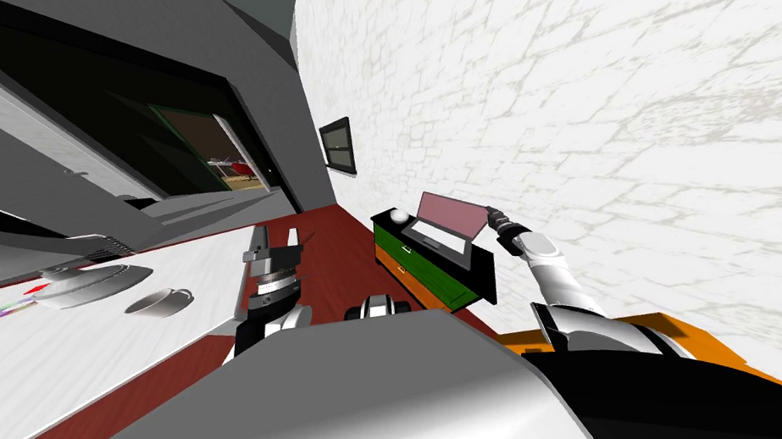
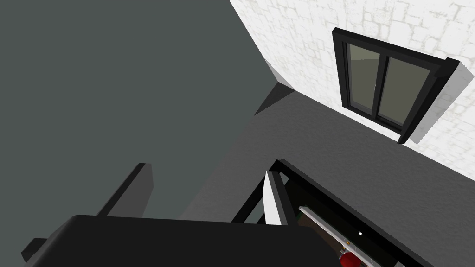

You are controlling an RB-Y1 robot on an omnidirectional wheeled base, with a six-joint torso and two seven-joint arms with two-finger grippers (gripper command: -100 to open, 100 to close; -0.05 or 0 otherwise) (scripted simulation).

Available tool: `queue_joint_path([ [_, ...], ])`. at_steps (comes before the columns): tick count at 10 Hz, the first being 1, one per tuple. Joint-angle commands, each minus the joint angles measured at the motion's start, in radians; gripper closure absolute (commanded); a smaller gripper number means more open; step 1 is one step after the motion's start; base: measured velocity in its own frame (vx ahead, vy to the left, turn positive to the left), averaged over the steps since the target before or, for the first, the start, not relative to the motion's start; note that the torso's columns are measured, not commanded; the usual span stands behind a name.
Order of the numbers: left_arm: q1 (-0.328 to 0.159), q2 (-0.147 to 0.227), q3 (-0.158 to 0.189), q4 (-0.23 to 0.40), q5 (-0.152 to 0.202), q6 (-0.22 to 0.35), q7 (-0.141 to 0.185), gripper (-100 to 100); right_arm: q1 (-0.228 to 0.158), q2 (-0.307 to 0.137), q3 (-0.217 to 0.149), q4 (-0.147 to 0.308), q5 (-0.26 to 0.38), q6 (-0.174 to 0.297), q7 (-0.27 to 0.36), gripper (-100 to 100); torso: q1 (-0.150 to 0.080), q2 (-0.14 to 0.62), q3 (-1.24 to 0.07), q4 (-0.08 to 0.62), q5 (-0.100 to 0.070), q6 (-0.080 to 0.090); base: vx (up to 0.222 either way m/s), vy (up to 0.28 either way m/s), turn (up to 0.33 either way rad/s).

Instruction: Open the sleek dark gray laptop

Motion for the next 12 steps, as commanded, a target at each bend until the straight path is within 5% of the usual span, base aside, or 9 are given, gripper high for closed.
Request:
queue_joint_path([
  [1, 0.0, 0.0, 0.0, 0.0, 0.0, 0.0, 0.0, 0, 0.004, -0.053, 0.023, 0.041, -0.002, 0.01, -0.059, -100, 0.0, 0.0, 0.0, 0.0, 0.0, 0.0, 0.005, 0.01, 0.03],
  [6, 0.0, 0.0, 0.0, 0.0, 0.0, 0.0, 0.0, 0, 0.007, -0.132, 0.067, 0.089, 0.008, 0.031, -0.152, -100, 0.001, 0.0, 0.0, 0.0, 0.0, -0.001, 0.003, 0.009, 0.021],
  [9, 0.0, 0.0, 0.0, 0.0, 0.0, 0.0, 0.0, 0, 0.001, -0.14, 0.07, 0.102, 0.005, 0.029, -0.151, -100, 0.001, 0.0, 0.0, 0.0, 0.0, -0.001, 0.001, 0.004, 0.008],
  [12, 0.001, 0.0, 0.0, 0.0, 0.0, 0.0, 0.0, 0, 0.018, -0.118, 0.059, 0.026, -0.02, -0.023, -0.132, -100, 0.001, -0.008, -0.005, -0.003, 0.0, 0.0, 0.176, -0.008, -0.331],
])
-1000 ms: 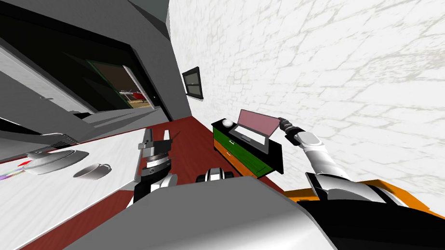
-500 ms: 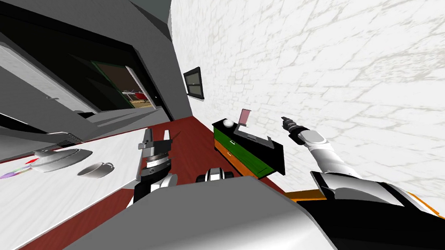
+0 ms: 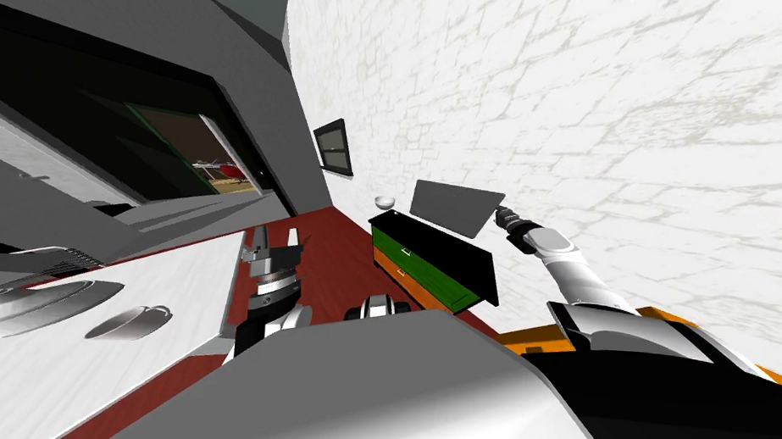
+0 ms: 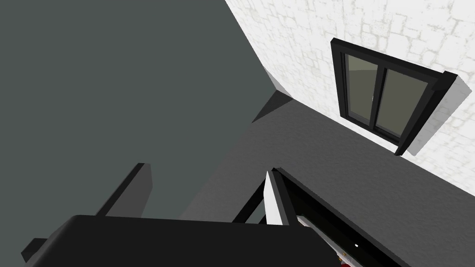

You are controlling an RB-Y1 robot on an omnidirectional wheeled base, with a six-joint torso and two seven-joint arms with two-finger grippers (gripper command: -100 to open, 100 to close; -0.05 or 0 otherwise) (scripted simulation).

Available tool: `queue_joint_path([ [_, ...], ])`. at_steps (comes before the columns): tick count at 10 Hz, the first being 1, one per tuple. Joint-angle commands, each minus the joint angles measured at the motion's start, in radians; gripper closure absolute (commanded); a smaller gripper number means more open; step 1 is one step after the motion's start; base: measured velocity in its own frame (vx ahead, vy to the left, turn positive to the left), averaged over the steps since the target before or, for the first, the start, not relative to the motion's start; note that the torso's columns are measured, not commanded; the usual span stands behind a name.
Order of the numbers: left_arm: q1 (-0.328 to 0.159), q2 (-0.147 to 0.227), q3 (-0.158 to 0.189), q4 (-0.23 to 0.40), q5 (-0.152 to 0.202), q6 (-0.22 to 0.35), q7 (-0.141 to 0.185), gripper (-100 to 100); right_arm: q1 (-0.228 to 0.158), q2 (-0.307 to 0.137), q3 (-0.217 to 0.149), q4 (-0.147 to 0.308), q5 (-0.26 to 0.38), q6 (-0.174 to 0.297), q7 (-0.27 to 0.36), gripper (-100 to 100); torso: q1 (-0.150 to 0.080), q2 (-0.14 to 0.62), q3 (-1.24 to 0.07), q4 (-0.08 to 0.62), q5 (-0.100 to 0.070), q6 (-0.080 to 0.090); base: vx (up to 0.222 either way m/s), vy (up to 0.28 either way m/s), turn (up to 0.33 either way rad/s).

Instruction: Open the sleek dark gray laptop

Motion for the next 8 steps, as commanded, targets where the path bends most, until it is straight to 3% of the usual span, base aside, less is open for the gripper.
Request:
queue_joint_path([
  [1, 0.0, 0.0, 0.0, 0.0, 0.0, 0.0, 0.0, 0, 0.012, 0.007, -0.004, -0.044, -0.011, -0.03, 0.006, -100, 0.015, 0.006, 0.004, 0.002, 0.006, -0.01, 0.128, -0.007, -0.124],
  [2, -0.001, 0.0, 0.0, 0.0, 0.0, 0.0, 0.0, 0, 0.018, 0.014, -0.008, -0.069, -0.02, -0.047, 0.013, -100, 0.008, 0.004, 0.002, 0.0, 0.003, -0.015, 0.095, 0.041, -0.126],
  [4, -0.001, 0.0, 0.0, 0.0, 0.0, 0.0, 0.0, 0, 0.023, 0.022, -0.011, -0.094, -0.028, -0.065, 0.02, -100, -0.002, 0.003, 0.001, 0.0, -0.001, -0.003, 0.095, 0.028, -0.107],
  [8, 0.0, 0.0, 0.0, 0.0, 0.0, 0.0, 0.0, 0, 0.046, 0.052, -0.026, -0.195, -0.062, -0.135, 0.05, -100, -0.002, 0.004, 0.002, 0.001, -0.001, -0.002, 0.169, 0.053, -0.345],
])
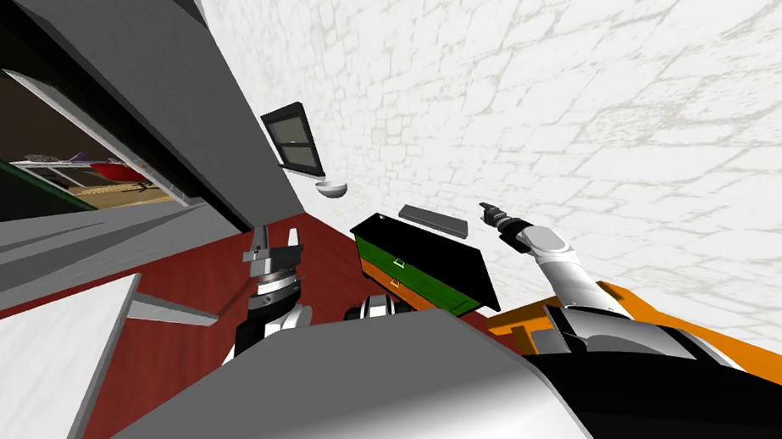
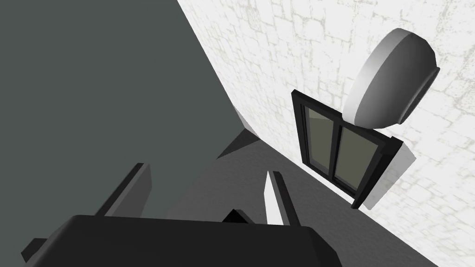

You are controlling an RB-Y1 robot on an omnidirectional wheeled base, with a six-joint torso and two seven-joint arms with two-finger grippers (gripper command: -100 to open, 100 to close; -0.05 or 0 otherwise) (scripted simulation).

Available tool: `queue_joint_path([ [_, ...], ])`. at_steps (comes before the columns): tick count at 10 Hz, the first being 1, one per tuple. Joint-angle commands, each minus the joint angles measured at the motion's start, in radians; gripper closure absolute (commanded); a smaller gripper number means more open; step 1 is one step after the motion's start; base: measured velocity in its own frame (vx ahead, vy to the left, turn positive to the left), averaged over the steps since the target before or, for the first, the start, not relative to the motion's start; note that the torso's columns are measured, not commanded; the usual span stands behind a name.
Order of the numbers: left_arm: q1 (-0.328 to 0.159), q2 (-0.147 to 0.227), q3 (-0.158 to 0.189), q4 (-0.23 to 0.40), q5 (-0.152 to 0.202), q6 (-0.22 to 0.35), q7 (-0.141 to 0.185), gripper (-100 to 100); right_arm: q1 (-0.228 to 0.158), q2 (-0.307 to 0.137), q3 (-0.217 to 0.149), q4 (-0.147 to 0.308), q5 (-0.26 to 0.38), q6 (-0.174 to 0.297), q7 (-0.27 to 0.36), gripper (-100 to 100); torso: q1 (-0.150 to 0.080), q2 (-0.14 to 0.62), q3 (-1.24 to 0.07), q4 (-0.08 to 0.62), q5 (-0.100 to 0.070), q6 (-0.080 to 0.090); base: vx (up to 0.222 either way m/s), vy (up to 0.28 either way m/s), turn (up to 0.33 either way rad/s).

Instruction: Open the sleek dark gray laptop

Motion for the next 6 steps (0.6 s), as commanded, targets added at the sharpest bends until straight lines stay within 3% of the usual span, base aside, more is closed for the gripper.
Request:
queue_joint_path([
  [1, 0.0, 0.0, 0.0, 0.0, 0.0, 0.0, 0.0, 0, 0.025, 0.019, -0.015, -0.075, -0.023, -0.047, 0.018, -100, 0.002, 0.005, 0.003, 0.001, 0.001, 0.0, 0.098, 0.112, -0.337],
  [3, 0.0, 0.0, 0.0, 0.0, 0.0, 0.0, 0.0, 0, 0.025, 0.019, -0.015, -0.075, -0.023, -0.047, 0.018, -100, 0.0, 0.007, 0.004, 0.002, 0.0, 0.0, 0.03, 0.036, -0.107],
  [6, -0.001, 0.0, 0.0, 0.0, 0.0, 0.0, 0.0, 0, 0.025, 0.019, -0.015, -0.075, -0.023, -0.047, 0.018, -100, 0.001, 0.005, 0.003, 0.002, 0.0, 0.002, -0.006, -0.007, 0.022],
])
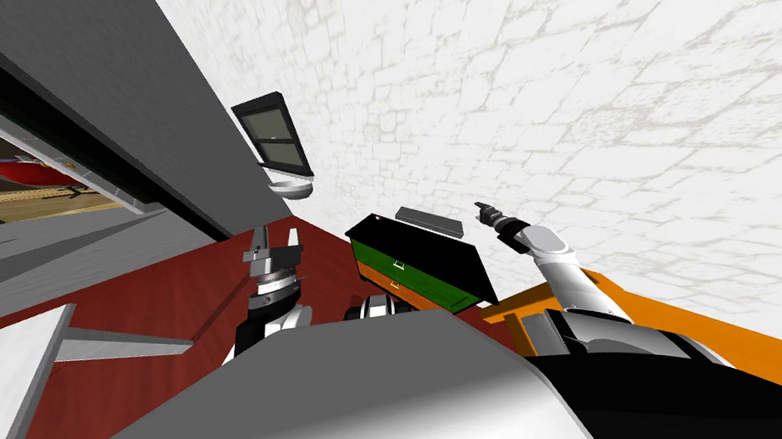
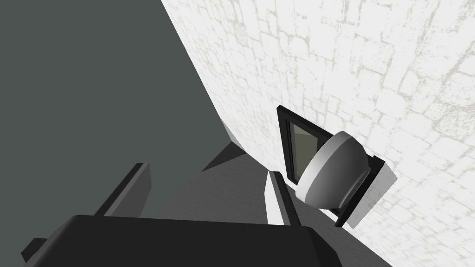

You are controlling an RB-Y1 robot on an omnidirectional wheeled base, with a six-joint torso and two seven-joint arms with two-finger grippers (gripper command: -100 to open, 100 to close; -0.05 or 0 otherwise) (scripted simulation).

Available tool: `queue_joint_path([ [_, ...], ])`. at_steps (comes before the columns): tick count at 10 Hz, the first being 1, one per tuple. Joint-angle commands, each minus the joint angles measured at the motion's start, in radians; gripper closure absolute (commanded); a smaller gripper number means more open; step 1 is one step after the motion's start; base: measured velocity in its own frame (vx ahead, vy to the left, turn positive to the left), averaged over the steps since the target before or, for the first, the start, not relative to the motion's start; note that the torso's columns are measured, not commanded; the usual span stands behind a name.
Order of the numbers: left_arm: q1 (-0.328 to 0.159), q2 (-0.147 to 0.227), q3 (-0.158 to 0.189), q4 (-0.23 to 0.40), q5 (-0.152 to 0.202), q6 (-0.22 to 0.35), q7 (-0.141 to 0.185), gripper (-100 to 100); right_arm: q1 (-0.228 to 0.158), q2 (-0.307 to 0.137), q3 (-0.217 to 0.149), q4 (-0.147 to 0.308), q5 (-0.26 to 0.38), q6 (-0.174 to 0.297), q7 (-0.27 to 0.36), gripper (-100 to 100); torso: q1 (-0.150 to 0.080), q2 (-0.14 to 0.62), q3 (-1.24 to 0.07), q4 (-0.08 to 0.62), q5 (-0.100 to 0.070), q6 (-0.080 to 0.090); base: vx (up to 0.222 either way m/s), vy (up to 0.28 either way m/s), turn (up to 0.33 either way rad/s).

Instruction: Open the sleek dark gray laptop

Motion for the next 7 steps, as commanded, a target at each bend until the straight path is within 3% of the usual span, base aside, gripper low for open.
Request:
queue_joint_path([
  [1, 0.0, 0.0, 0.0, 0.0, 0.0, 0.0, 0.0, 0, 0.0, 0.0, 0.0, 0.0, 0.0, 0.0, 0.0, -100, 0.002, -0.001, -0.001, 0.0, 0.001, 0.0, -0.004, -0.006, 0.015],
  [4, 0.0, 0.0, 0.0, 0.0, 0.0, 0.0, 0.0, 0, 0.0, 0.0, 0.0, 0.0, 0.0, 0.0, 0.0, -100, 0.002, -0.001, -0.001, 0.0, 0.001, 0.0, 0.002, 0.002, -0.005],
  [7, 0.0, 0.0, 0.0, 0.0, 0.0, 0.0, 0.0, 0, 0.012, 0.013, -0.01, -0.04, -0.022, -0.04, 0.015, -100, 0.005, -0.004, -0.002, -0.001, 0.002, 0.001, 0.062, 0.075, -0.223],
])
